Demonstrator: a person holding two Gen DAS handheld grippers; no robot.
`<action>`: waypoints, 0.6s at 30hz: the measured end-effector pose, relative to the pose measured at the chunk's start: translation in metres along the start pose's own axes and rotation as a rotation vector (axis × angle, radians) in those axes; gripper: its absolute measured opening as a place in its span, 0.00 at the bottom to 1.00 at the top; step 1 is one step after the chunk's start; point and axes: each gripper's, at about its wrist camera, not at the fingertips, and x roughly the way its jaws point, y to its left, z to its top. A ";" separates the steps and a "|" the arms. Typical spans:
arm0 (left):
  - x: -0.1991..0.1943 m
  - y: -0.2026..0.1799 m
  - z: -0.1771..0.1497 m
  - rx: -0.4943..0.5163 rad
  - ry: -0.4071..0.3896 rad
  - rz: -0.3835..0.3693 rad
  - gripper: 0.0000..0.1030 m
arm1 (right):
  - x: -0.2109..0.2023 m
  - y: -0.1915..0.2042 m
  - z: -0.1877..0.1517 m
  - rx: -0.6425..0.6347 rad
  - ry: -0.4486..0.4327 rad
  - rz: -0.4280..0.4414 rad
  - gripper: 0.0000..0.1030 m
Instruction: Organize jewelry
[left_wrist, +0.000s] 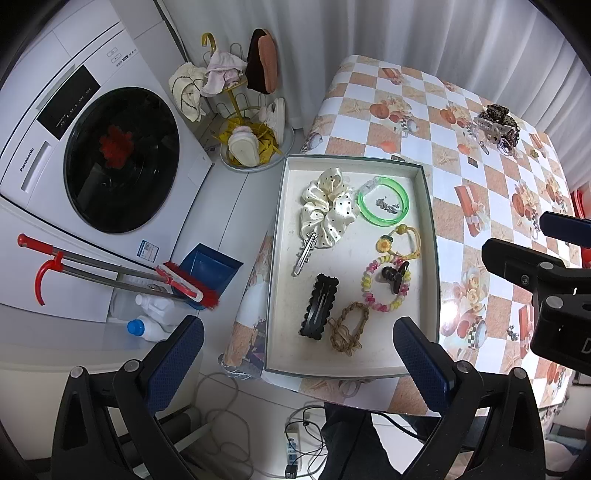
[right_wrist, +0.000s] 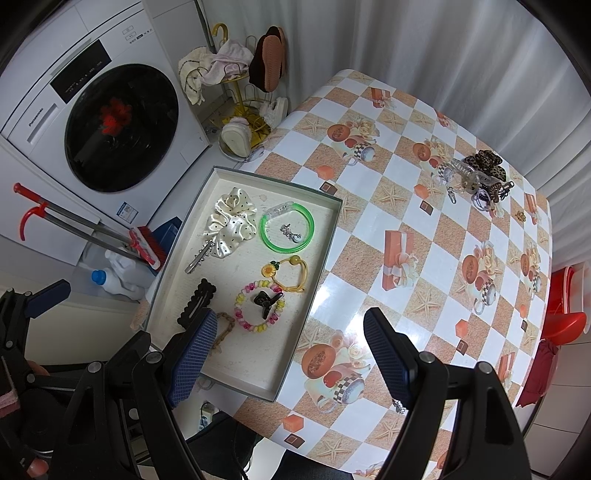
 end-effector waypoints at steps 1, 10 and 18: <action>0.000 0.000 -0.001 -0.001 -0.001 0.000 1.00 | 0.000 0.000 0.000 0.000 0.000 0.000 0.81; 0.000 0.001 -0.001 0.001 0.000 0.001 1.00 | 0.000 0.001 0.000 0.002 -0.001 0.000 0.81; 0.002 0.005 -0.003 -0.006 0.001 0.002 1.00 | 0.000 0.002 0.000 0.006 -0.001 -0.001 0.81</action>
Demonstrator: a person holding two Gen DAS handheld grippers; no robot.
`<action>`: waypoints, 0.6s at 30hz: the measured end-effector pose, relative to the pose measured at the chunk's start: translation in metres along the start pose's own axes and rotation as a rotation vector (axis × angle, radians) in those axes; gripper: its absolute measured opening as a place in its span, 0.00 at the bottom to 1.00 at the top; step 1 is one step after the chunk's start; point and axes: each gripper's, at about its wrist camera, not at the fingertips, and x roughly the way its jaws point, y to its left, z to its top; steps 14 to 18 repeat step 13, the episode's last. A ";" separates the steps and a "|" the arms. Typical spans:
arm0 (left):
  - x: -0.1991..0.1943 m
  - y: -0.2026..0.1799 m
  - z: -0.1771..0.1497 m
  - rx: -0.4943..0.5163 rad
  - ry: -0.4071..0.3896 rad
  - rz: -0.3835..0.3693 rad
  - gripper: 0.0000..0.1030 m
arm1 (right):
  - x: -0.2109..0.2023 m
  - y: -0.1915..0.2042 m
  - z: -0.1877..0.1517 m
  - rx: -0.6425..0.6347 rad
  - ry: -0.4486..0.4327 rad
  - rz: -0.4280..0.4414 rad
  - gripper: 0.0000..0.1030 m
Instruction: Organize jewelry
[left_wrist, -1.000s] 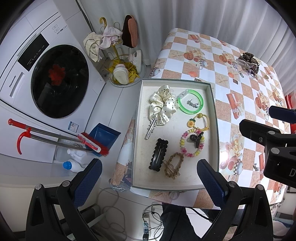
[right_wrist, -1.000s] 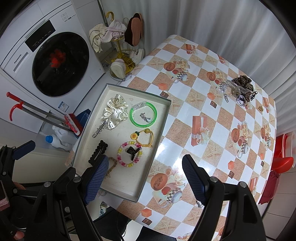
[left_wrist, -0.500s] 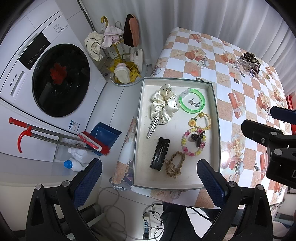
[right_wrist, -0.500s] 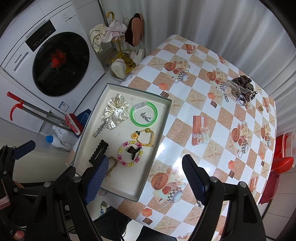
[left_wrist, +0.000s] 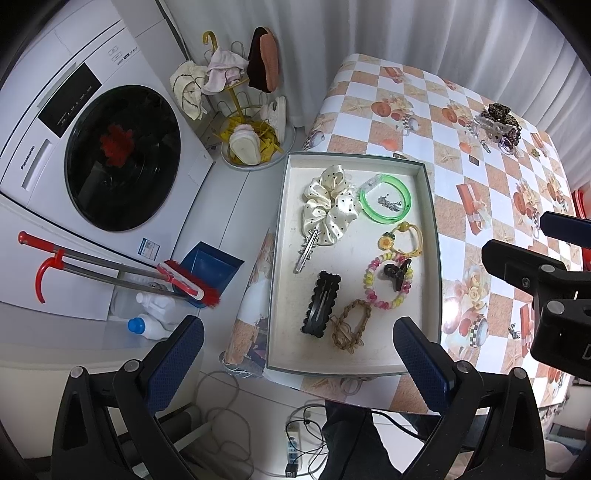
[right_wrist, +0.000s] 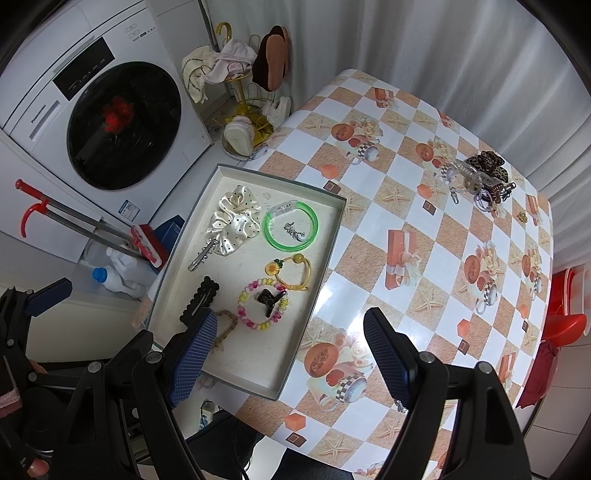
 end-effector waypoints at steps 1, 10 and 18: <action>0.000 -0.001 0.000 0.001 0.000 0.000 1.00 | 0.000 0.001 0.000 -0.001 0.000 0.000 0.81; 0.001 0.003 -0.006 0.011 -0.013 0.003 1.00 | 0.000 0.001 0.000 0.006 -0.001 -0.001 0.81; 0.001 0.005 -0.007 0.009 -0.009 0.003 1.00 | 0.000 0.002 0.000 0.007 -0.001 -0.001 0.81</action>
